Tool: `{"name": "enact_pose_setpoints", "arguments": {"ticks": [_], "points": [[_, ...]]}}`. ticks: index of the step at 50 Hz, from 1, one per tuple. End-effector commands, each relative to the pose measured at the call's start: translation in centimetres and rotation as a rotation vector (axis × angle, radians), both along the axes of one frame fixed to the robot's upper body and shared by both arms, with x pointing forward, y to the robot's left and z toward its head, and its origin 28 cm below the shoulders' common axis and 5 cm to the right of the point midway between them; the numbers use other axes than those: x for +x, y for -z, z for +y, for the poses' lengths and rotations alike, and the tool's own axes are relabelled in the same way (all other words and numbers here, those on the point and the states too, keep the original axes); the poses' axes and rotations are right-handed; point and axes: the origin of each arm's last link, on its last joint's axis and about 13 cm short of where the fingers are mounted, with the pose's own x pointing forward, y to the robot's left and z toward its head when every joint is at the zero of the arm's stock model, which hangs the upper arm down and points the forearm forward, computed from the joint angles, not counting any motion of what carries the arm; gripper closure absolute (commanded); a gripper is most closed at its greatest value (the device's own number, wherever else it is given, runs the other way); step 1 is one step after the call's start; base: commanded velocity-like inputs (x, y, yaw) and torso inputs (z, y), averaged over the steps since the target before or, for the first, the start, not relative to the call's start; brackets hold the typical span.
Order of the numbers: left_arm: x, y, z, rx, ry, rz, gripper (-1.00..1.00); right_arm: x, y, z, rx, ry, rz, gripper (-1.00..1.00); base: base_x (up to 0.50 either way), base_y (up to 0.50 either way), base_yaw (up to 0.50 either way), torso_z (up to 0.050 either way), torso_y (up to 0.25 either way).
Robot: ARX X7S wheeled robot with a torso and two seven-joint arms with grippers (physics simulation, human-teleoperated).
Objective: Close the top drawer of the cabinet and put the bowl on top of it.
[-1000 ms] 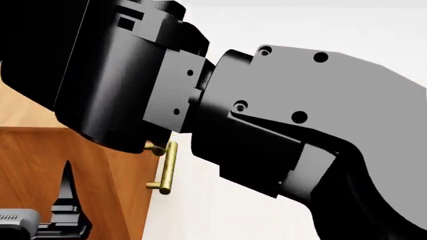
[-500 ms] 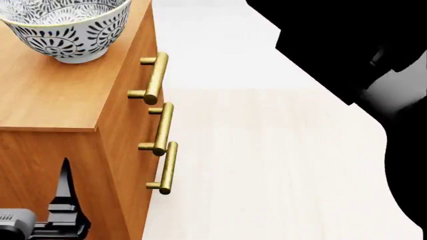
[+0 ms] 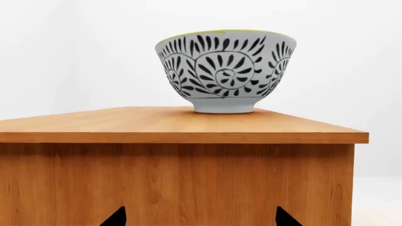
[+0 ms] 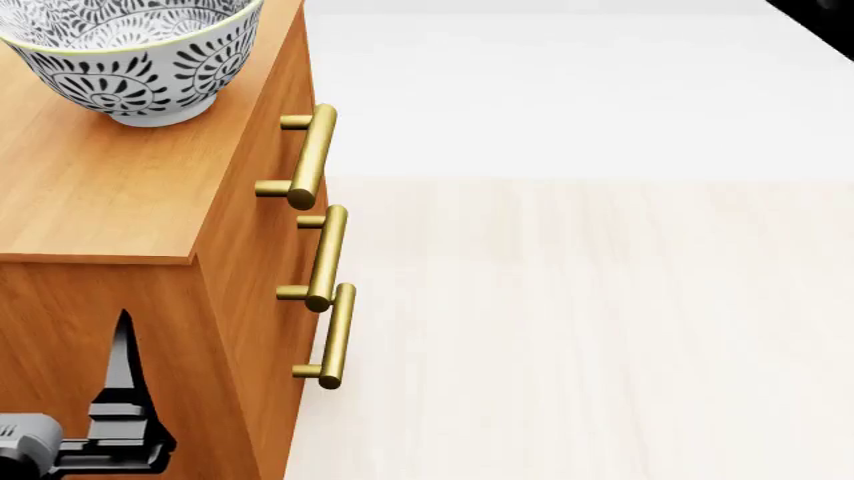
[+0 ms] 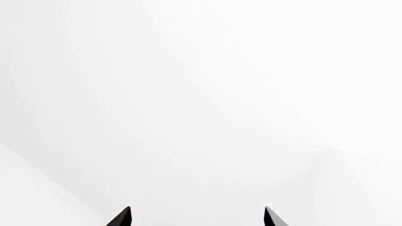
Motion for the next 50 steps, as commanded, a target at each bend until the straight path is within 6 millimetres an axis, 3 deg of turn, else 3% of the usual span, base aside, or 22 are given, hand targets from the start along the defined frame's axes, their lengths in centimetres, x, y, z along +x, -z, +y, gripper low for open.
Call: {"name": "enact_pose_setpoints", "arguments": {"ticks": [1,6,16,41,42,50], "points": [[0.1,0.0,0.0,-0.001,-0.002,-0.004,-1.0,-1.8,5.7,-5.0,0.058,0.081,0.062,-1.0,0.0,0.0,0.0,0.0,0.0],[0.0,0.1,0.0,0.003,-0.004,-0.004,-1.0,-2.7,9.5,-7.2,0.106,0.129,0.117,-1.0,0.0,0.0,0.0,0.0,0.0],[-0.1,-0.1,-0.1,0.005,-0.004,-0.007,-1.0,-3.7,15.2,-9.6,0.153,0.181,0.207,-1.0,0.0,0.0,0.0,0.0,0.0],[-0.6,-0.3,-0.2,0.002,0.004,-0.021,-1.0,-7.1,23.7,-12.1,0.232,0.251,0.326,-1.0,0.0,0.0,0.0,0.0,0.0],[-0.7,0.4,-0.3,0.004,0.004,-0.022,-1.0,-7.2,24.1,-12.2,0.238,0.251,0.332,-1.0,0.0,0.0,0.0,0.0,0.0],[-0.8,1.0,-0.3,0.002,0.003,-0.022,-1.0,-7.5,25.5,-12.7,0.259,0.26,0.352,-1.0,0.0,0.0,0.0,0.0,0.0]]}}
